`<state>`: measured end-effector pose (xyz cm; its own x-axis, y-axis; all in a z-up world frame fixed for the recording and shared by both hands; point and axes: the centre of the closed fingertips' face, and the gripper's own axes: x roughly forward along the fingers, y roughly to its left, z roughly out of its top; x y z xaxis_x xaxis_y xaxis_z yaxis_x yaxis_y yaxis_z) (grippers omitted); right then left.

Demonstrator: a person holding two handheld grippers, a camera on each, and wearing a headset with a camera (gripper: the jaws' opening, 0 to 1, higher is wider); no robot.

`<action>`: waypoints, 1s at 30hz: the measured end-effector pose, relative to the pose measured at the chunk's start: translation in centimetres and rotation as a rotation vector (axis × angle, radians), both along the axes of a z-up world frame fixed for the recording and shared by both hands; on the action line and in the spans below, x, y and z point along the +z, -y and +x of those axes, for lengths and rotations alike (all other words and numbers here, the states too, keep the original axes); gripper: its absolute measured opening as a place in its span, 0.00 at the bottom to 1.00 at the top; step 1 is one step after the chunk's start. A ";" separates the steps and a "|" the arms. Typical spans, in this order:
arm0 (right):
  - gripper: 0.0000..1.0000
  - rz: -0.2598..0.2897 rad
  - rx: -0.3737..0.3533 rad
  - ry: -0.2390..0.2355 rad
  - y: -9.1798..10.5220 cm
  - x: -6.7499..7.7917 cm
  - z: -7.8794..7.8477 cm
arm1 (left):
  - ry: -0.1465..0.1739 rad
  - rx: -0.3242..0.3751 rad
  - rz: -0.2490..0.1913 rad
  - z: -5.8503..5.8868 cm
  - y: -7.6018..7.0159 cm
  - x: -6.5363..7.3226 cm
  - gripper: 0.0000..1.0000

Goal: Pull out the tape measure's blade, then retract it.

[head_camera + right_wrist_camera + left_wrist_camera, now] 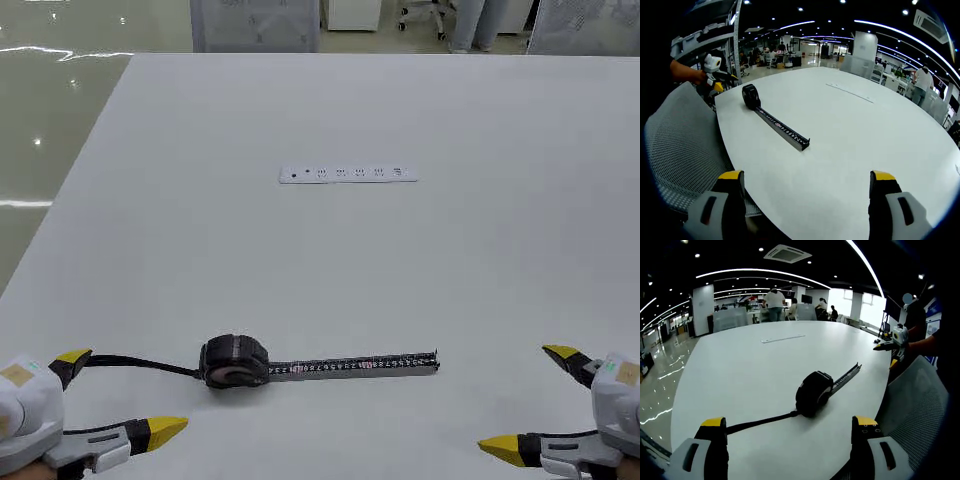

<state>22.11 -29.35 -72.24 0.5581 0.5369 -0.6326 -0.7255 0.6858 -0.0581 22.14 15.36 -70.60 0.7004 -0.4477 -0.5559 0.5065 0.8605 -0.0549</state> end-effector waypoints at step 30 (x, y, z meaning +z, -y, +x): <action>1.00 -0.008 -0.006 -0.013 1.7 -0.7 -0.2 | 0.013 0.003 0.019 -0.3 0.1 -0.5 1.00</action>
<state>21.94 -31.06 -72.95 0.5533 0.5282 -0.6441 -0.7219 0.6899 -0.0545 21.87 15.31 -71.12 0.7090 -0.4347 -0.5553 0.5043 0.8630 -0.0316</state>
